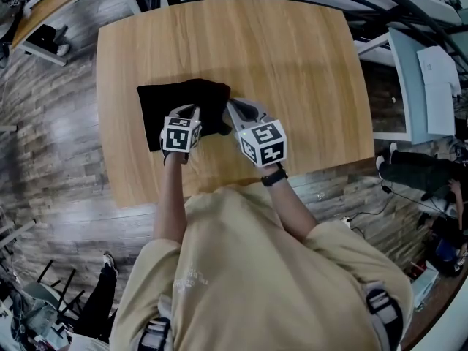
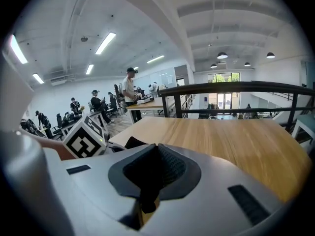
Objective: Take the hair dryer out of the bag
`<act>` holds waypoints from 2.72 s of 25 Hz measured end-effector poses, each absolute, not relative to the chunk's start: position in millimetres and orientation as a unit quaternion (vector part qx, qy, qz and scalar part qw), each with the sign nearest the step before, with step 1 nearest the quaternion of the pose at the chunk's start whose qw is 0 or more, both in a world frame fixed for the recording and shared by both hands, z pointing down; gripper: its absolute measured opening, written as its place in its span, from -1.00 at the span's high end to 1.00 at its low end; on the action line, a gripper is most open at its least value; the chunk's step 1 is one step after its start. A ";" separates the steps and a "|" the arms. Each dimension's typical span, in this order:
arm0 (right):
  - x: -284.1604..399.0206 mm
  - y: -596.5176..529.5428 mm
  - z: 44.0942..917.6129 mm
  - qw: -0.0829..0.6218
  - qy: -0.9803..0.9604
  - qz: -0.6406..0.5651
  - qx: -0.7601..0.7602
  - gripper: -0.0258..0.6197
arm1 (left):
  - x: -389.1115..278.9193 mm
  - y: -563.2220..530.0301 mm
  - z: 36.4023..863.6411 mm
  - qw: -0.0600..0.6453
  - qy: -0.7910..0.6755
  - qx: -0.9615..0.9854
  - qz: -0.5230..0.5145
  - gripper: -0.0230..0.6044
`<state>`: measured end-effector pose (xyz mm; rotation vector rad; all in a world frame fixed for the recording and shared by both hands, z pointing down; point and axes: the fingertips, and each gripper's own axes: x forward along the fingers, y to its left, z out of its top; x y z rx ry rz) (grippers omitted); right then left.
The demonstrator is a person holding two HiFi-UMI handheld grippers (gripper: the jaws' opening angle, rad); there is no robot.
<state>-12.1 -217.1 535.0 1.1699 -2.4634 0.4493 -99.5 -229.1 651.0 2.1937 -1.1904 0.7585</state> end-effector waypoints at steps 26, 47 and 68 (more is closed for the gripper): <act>-27.6 -222.4 658.9 0.407 -0.900 0.008 0.156 0.51 | -142.9 -241.1 606.5 0.304 -0.494 0.796 0.174 0.87; -29.7 -242.0 684.6 0.475 -0.872 0.030 0.114 0.51 | -134.3 -245.3 606.3 0.317 -0.497 0.791 0.165 0.87; -34.1 -226.9 708.4 0.497 -0.857 0.133 0.032 0.54 | -127.1 -245.1 611.7 0.329 -0.494 0.789 0.162 0.87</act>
